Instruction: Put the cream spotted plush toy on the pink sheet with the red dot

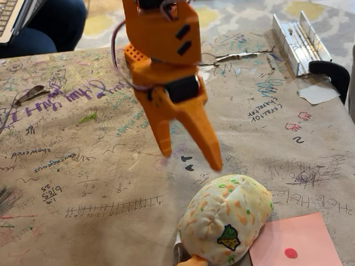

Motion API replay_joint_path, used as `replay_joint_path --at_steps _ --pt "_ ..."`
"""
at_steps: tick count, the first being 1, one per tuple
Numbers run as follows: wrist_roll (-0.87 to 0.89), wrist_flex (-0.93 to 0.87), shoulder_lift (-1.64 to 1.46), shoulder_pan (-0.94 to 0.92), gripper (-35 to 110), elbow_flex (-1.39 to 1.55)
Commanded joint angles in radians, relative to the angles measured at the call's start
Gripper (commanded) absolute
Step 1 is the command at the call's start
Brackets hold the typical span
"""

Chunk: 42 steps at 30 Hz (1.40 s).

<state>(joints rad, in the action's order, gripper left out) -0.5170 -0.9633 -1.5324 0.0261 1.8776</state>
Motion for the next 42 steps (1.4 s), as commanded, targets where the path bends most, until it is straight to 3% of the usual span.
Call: replay_joint_path --at_steps 1,18,29,32,33,34,35,42 --pt "-0.026 0.011 0.054 0.021 45 -0.147" --pt "-0.074 0.071 0.235 0.075 41 -0.38" --pt "-0.118 -0.12 0.443 0.078 40 -0.594" --pt "-0.12 -0.155 0.474 0.075 30 -0.634" --pt "-0.123 -0.166 0.479 0.075 23 -0.641" --pt "-0.109 -0.166 0.48 0.077 5 -0.646" --pt "-0.098 -0.17 0.485 0.077 0 -0.658" --pt "-0.074 -0.172 0.465 0.069 0 -0.672"
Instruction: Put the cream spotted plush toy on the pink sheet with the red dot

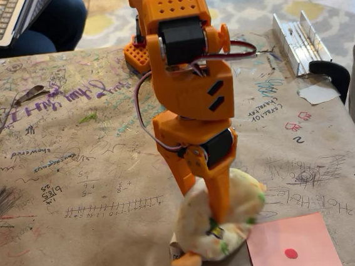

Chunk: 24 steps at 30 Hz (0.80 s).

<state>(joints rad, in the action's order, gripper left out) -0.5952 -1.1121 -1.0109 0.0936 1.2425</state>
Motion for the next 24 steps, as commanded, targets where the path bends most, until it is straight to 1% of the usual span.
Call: replay_joint_path --at_steps 1,4,7,10,13,16,19,24 --pt "0.012 -0.028 -0.091 0.005 0 -0.025" --pt "0.044 0.018 -0.308 0.031 0 0.132" --pt "0.086 0.089 -0.669 0.084 0 0.39" --pt "0.143 0.057 -1.057 0.16 0 0.578" --pt "0.187 -0.038 -1.443 0.255 0 0.709" --pt "0.235 -0.169 -1.73 0.341 0 0.726" --pt "0.267 -0.276 -1.884 0.374 0 0.673" --pt "0.278 -0.279 -2.077 0.348 0 0.667"
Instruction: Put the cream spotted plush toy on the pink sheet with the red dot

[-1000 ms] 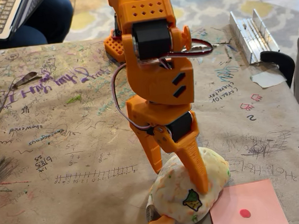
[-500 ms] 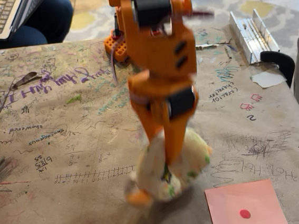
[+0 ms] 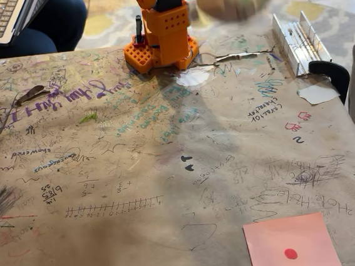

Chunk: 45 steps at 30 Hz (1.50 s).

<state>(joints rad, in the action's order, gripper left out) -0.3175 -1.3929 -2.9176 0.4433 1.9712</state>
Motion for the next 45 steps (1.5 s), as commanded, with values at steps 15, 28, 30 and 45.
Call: replay_joint_path --at_steps 15,28,30,45 --pt "0.02 0.637 0.04 -0.187 0 0.1" --pt "-0.002 -0.37 2.074 -0.39 61 -2.02" --pt "-0.021 -0.37 2.128 -0.422 55 -2.048" --pt "-0.104 -0.36 1.948 -0.333 41 -1.318"
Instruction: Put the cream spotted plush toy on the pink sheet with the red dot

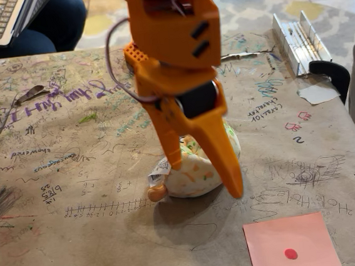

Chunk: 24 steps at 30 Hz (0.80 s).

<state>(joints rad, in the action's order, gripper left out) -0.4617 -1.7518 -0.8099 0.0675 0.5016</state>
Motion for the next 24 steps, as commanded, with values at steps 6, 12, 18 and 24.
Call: replay_joint_path --at_steps 6,12,18,24 --pt "0.063 0.416 -0.638 0.144 41 1.123" --pt "0.094 0.537 -0.785 0.135 39 1.381" --pt "0.025 0.611 -0.762 0.029 40 1.439" --pt "-0.061 0.601 -0.703 -0.026 42 1.408"
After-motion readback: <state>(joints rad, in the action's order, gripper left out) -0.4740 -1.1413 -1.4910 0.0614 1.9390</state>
